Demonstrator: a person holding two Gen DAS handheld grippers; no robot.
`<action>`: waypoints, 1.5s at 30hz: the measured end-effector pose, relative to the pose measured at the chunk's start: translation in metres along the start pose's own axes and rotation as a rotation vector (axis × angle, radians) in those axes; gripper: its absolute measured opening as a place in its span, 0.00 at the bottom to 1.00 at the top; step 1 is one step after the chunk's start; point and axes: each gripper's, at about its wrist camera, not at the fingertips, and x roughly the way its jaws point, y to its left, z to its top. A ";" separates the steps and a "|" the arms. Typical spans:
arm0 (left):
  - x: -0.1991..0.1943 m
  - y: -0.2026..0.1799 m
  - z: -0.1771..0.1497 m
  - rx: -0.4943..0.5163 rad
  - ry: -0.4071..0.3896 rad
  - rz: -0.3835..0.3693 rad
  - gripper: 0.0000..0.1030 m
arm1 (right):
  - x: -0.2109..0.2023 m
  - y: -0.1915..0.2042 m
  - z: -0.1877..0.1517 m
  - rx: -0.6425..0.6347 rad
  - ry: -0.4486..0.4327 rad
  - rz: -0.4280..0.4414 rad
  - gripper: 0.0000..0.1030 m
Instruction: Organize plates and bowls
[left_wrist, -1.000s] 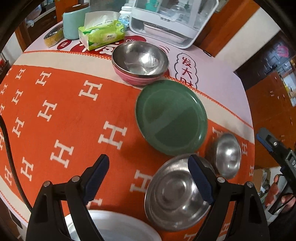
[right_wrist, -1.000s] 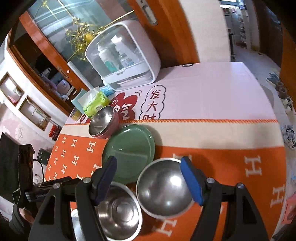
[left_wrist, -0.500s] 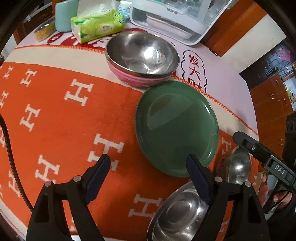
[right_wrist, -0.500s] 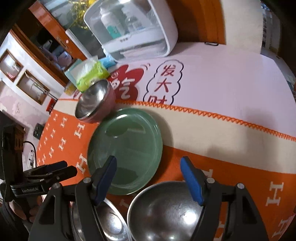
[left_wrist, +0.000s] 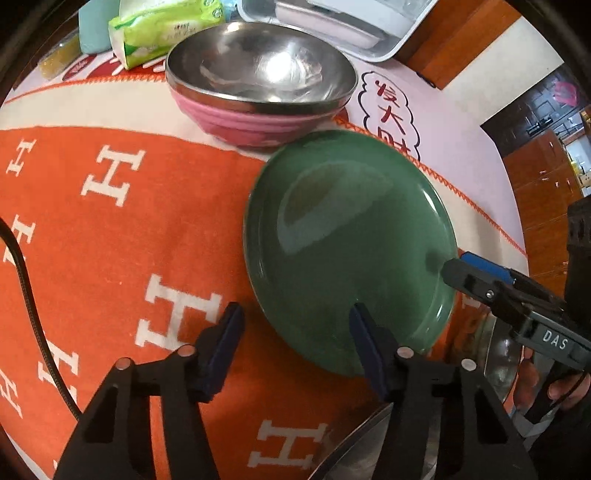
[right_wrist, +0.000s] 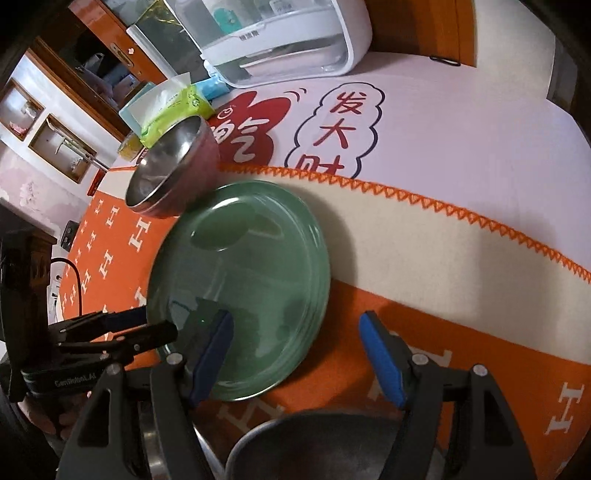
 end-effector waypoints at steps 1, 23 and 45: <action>0.001 -0.001 0.001 -0.002 -0.002 0.001 0.49 | 0.001 -0.001 0.000 0.004 0.001 0.004 0.59; -0.004 0.020 0.001 -0.104 -0.027 -0.057 0.14 | 0.005 -0.011 -0.005 0.098 -0.005 0.002 0.12; -0.061 0.017 -0.012 -0.091 -0.118 -0.152 0.15 | -0.054 0.006 -0.015 0.120 -0.109 -0.005 0.12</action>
